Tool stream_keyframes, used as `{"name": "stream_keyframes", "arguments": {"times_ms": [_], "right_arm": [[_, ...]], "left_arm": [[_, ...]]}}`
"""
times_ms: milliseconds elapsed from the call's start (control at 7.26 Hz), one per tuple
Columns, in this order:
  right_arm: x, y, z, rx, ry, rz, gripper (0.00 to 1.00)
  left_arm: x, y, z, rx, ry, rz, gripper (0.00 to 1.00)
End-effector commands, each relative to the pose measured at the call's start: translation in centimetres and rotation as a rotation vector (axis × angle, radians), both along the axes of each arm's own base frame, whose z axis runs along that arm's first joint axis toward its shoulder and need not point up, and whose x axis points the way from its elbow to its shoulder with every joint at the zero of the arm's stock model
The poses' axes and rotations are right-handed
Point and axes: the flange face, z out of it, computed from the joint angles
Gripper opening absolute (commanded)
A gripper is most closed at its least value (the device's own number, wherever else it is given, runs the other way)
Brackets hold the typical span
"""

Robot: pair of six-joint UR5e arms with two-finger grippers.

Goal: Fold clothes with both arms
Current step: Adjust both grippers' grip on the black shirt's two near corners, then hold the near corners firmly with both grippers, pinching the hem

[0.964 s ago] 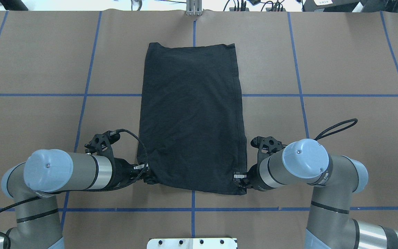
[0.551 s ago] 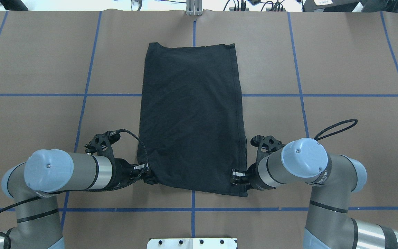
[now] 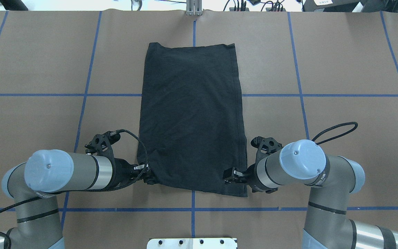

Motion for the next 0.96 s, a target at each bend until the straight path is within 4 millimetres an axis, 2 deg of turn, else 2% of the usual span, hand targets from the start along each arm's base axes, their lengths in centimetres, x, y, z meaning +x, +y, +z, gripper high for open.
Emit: {"name": "stream_keyframes", "arguments": {"times_ms": [0, 826], "right_arm": [[-0.49, 0.84, 0.10, 0.000, 0.002, -0.015, 0.99], [-0.93, 0.97, 0.48, -0.002, 0.014, -0.019, 0.99]], "left_arm": [[0.01, 0.01, 0.00, 0.000, 0.000, 0.000, 0.00], [0.01, 0.01, 0.00, 0.001, 0.000, 0.001, 0.00]]}}
